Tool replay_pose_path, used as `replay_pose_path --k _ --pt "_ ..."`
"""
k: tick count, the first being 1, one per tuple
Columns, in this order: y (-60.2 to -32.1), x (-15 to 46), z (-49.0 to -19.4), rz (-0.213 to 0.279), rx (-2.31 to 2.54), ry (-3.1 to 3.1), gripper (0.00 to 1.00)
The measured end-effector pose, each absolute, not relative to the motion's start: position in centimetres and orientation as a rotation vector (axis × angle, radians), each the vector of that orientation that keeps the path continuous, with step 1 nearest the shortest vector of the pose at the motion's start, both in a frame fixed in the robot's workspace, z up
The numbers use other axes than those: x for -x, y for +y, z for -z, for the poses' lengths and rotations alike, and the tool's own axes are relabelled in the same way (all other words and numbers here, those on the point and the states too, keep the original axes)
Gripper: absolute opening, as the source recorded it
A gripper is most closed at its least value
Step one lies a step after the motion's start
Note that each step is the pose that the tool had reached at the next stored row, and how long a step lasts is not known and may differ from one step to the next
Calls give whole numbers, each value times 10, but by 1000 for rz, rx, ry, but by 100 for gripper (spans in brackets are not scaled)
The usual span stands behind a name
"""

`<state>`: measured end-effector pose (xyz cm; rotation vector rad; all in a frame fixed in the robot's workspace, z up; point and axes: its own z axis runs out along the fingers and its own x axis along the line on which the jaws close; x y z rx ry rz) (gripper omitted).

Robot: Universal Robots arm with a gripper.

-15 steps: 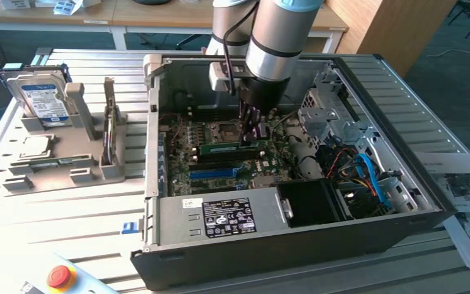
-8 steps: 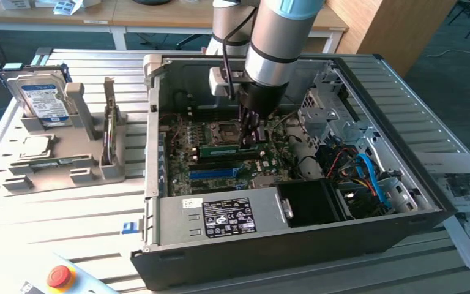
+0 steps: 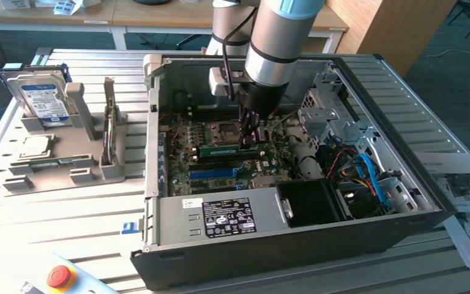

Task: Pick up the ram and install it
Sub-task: 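Insert the ram into the slot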

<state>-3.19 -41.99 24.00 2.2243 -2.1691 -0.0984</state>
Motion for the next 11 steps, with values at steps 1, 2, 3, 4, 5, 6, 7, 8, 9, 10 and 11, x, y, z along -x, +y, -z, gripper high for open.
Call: replay_pose_path --k 1,2,3,4,5,6,7,8,9,10,11 --pt "-420 32 -240 99 -2224 -2170 12" --pt "-420 32 -240 99 -2224 -2170 12" --pt "-420 32 -240 99 -2223 -2171 12" --pt "-420 32 -240 99 -2222 -2171 12" --pt "-420 32 -240 99 -2222 -2172 12" --pt "-420 32 -240 99 -2222 -2172 12" --pt "-420 32 -240 99 -2222 -2172 12" --pt "-419 32 -240 99 -2222 -2172 12" --pt "-419 32 -240 99 -2221 -2172 12" --pt "-419 32 -240 99 -2221 -2172 12" --pt "-419 32 -240 99 -2221 -2172 12"
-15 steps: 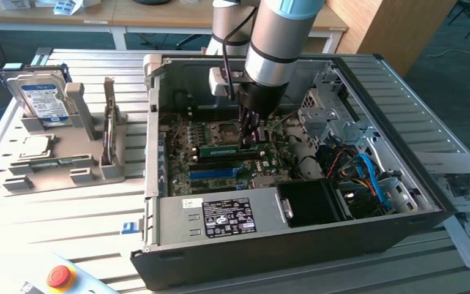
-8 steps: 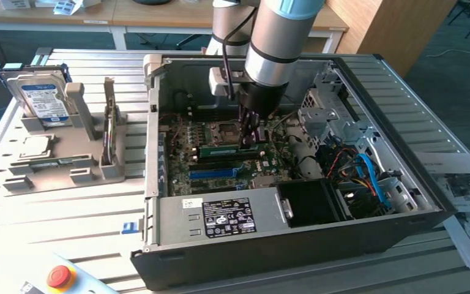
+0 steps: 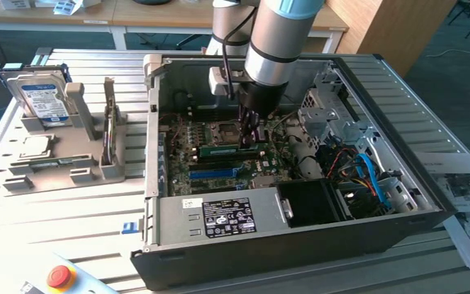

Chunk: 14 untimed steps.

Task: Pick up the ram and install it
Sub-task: 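Insert the ram into the slot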

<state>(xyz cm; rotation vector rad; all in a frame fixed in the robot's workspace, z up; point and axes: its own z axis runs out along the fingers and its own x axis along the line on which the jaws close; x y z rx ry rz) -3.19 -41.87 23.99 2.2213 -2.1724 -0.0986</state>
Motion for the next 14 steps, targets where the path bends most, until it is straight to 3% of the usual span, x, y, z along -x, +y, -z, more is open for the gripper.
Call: replay_pose_path --k 14 --pt "-418 33 -238 92 -2224 -2176 12"
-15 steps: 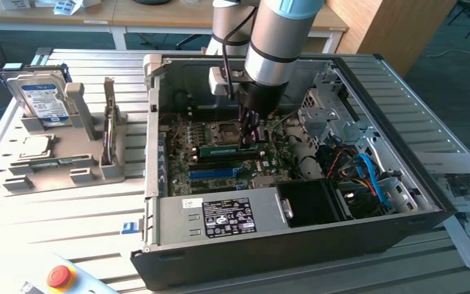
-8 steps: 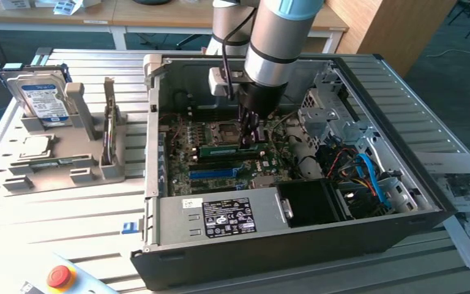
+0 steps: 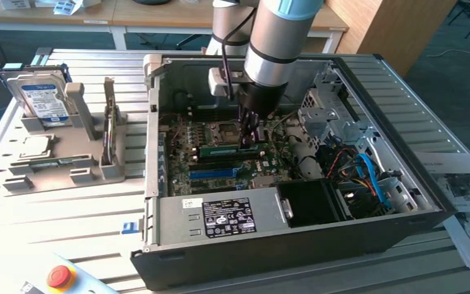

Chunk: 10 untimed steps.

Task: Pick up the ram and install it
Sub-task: 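Insert the ram into the slot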

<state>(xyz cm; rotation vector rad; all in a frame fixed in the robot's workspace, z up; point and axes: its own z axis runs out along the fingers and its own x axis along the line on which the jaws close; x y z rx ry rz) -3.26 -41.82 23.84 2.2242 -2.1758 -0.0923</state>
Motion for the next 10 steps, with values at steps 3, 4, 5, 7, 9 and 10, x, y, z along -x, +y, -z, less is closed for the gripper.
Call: replay_pose_path --k 3,4,5,7,9,10 --pt "-418 33 -238 82 -2229 -2180 12" --pt "-418 33 -238 81 -2230 -2181 12" --pt "-418 33 -238 81 -2230 -2181 12" --pt "-418 33 -238 81 -2228 -2182 12" --pt "-418 33 -238 81 -2223 -2188 12" --pt "-418 33 -238 81 -2220 -2191 12"
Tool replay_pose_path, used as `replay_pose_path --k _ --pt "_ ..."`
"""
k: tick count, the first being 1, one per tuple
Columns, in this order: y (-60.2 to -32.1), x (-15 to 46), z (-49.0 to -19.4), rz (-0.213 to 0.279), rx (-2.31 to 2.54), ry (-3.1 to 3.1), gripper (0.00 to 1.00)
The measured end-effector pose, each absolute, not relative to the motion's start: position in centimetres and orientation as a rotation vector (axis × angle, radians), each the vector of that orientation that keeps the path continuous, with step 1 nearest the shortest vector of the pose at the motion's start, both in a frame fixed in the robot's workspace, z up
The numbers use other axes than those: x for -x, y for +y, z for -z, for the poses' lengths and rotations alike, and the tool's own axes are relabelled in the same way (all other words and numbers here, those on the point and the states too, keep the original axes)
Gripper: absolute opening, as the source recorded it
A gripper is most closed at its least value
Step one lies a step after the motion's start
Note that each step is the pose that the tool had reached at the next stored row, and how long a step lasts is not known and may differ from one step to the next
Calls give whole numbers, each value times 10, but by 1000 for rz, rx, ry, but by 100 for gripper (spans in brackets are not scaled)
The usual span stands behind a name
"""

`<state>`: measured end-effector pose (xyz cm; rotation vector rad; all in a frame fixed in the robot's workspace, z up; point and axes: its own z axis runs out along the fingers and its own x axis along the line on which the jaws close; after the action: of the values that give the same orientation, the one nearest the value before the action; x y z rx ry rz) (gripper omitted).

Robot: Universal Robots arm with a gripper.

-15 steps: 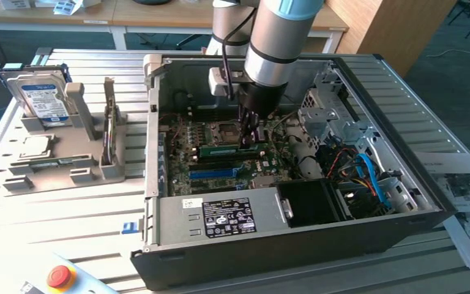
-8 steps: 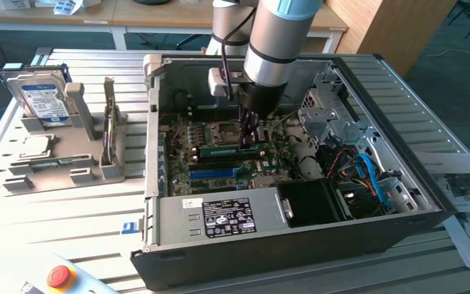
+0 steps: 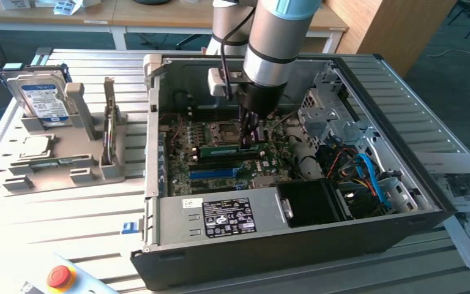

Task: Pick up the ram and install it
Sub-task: 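Insert the ram into the slot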

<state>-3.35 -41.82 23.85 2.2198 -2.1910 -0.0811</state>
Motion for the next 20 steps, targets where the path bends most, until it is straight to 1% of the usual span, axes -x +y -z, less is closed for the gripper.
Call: replay_pose_path --k 20 --pt "-418 36 -238 79 -2199 -2215 12"
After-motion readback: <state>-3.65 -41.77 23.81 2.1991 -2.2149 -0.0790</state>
